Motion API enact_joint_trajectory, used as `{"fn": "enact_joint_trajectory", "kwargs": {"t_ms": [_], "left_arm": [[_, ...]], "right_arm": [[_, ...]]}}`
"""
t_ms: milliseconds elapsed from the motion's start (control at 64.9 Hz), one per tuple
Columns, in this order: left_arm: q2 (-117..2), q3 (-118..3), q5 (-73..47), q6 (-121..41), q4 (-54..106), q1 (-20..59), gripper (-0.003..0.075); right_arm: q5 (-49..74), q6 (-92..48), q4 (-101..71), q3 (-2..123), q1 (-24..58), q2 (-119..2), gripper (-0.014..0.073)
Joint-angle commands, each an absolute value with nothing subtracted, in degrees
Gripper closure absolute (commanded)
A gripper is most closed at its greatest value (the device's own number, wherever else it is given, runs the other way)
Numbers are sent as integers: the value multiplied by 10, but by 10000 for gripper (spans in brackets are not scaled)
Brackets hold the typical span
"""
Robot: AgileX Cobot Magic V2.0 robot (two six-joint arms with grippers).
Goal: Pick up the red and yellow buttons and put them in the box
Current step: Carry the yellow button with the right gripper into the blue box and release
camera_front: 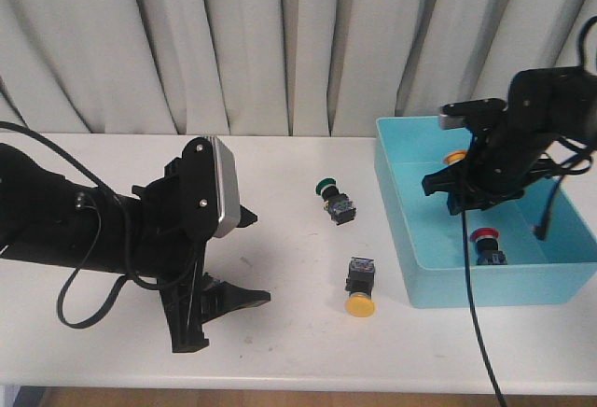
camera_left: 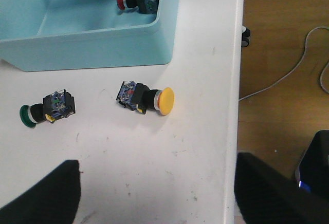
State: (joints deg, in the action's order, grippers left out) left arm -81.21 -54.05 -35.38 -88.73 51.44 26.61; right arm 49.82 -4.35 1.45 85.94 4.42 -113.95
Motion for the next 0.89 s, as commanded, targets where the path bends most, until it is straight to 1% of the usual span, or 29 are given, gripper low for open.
{"fn": "enact_joint_trajectory", "kwargs": {"t_ms": [0, 185, 354, 678, 755, 878], "left_arm": [[-797, -556, -344, -880, 537, 268, 143], [-797, -556, -346, -880, 537, 268, 143], [-797, -556, -346, -880, 537, 268, 143], [-797, -556, -346, -880, 538, 268, 143], [-797, -556, -346, -880, 538, 268, 143], [-797, -556, -346, -880, 538, 268, 143]], "right_arm": [[507, -42, 17, 922, 41, -1156, 369], [553, -42, 22, 1001, 41, -1239, 365], [586, -42, 27, 1042, 41, -1278, 343], [590, -47, 27, 1043, 41, -1277, 197], [602, -47, 27, 1053, 41, -1274, 179], [637, -46, 26, 1069, 41, -1255, 178]]}}
